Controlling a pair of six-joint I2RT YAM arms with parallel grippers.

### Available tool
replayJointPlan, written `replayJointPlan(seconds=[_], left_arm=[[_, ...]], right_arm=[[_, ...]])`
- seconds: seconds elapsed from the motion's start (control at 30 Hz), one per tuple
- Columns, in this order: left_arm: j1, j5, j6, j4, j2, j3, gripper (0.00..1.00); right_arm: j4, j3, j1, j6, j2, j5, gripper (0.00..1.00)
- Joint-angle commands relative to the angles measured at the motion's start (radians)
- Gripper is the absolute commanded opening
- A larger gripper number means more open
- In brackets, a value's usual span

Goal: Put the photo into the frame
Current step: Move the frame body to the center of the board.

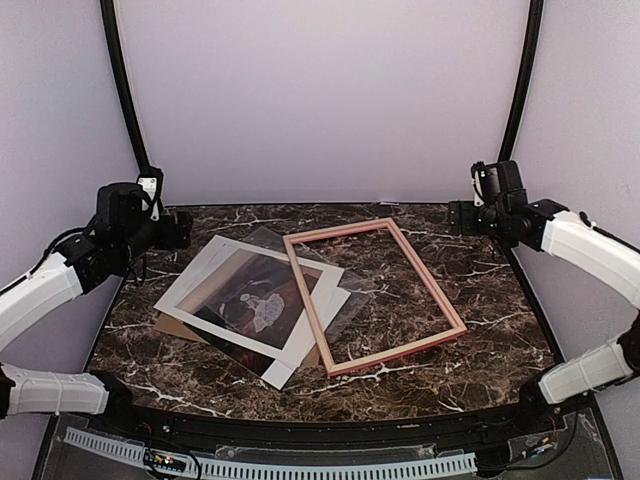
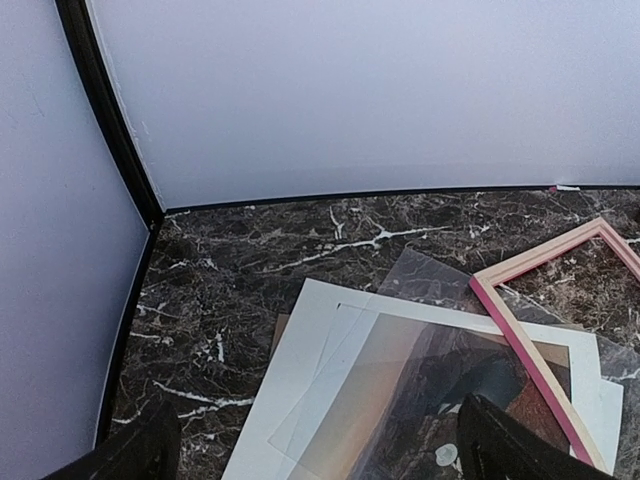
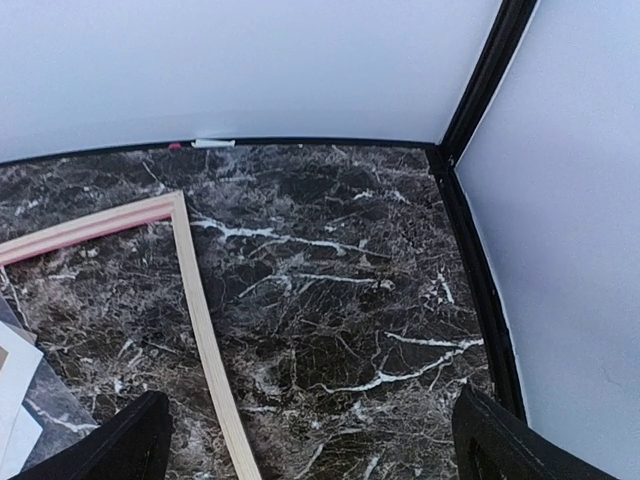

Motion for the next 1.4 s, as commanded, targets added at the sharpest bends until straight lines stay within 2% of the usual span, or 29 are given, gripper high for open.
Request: replayJointPlan(seconds=[0.0, 0.23, 0.57, 0.73, 0.97, 1.13, 1.37], left_arm=[[-0.004, 0.026, -0.048, -0.105, 0.077, 0.077, 0.99], [-0.012, 0.129, -0.113, -0.128, 0.157, 0.088, 0.99], [-0.043, 0.203, -0.170, -0.097, 0.213, 0.063, 0.99], [-0.057, 0.212, -0.178, -0.084, 0.247, 0.066, 0.99], [-0.065, 0.213, -0.183, -0.070, 0.260, 0.064, 0.99], [-0.066, 0.211, -0.187, -0.071, 0.264, 0.064, 0.99], [-0.066, 0.205, -0.184, -0.073, 0.263, 0.066, 0.99]], right_arm=[[-0.088, 0.090, 0.008, 0.014, 0.142, -0.025, 0.99], [-0.153, 0.182, -0.001, -0.008, 0.393, -0.099, 0.98], [-0.133, 0.280, -0.041, -0.055, 0.635, -0.341, 0.83], [-0.132, 0.305, -0.063, -0.064, 0.721, -0.388, 0.73], [-0.098, 0.260, -0.104, -0.057, 0.736, -0.427, 0.47], [-0.075, 0.147, -0.150, -0.029, 0.663, -0.418, 0.30], [-0.050, -0.063, -0.198, 0.023, 0.491, -0.342, 0.22]])
